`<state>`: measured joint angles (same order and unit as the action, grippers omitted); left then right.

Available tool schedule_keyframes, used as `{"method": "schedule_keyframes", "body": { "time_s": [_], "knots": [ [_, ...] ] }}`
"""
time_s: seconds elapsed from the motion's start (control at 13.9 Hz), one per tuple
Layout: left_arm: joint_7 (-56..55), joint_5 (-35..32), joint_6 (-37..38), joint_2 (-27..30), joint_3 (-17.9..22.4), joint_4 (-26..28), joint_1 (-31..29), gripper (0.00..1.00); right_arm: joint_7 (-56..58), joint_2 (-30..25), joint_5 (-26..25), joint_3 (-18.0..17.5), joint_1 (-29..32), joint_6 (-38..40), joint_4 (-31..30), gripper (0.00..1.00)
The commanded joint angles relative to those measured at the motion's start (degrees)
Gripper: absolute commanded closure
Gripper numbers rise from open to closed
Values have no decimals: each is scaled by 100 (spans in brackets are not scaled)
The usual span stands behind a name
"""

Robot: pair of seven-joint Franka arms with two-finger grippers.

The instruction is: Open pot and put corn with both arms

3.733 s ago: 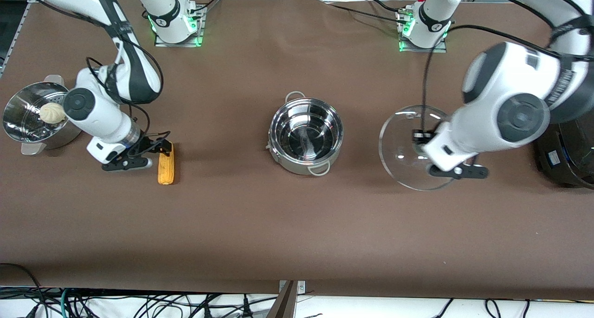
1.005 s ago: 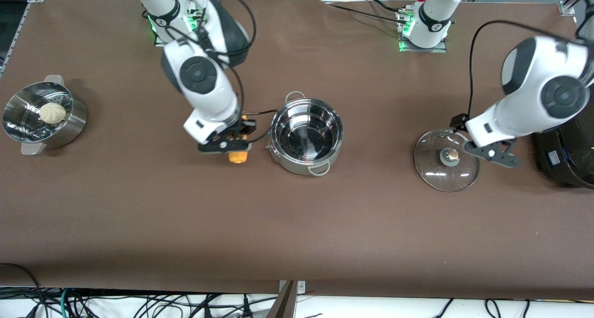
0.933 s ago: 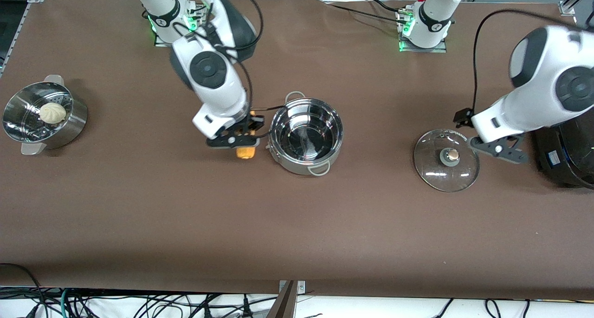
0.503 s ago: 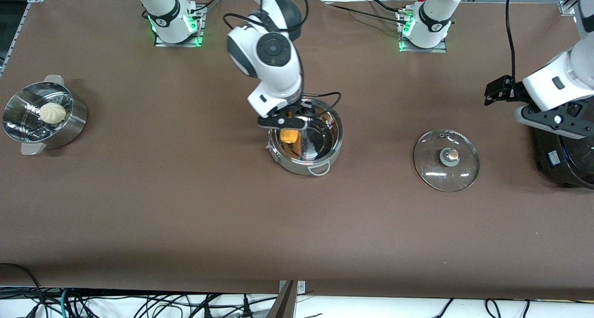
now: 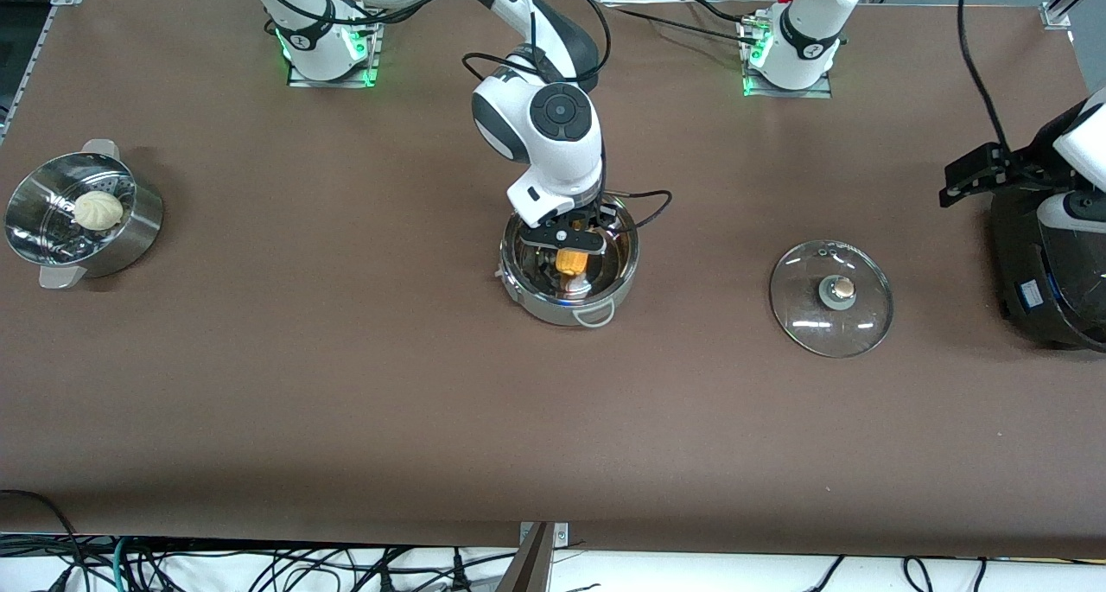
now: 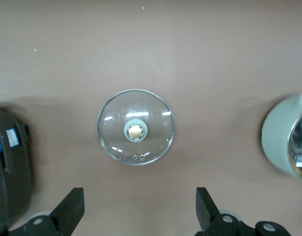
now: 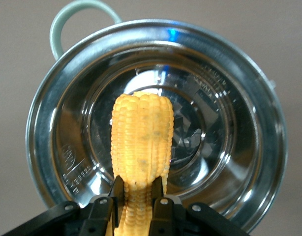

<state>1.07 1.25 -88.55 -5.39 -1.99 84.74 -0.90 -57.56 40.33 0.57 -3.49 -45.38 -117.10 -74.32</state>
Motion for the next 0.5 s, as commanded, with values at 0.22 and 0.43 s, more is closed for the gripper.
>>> {"method": "schedule_keyframes", "body": {
  "time_s": [0.22, 0.43],
  "knots": [
    [-405, 69, -681, 794, 111, 1291, 258, 0, -53, 203, -514, 67, 82, 47, 207, 74],
    [-380, -27, -515, 829, -3, 1282, 222, 0, -133, 309, -488, 68, 12, -155, 198, 71]
  ]
}}
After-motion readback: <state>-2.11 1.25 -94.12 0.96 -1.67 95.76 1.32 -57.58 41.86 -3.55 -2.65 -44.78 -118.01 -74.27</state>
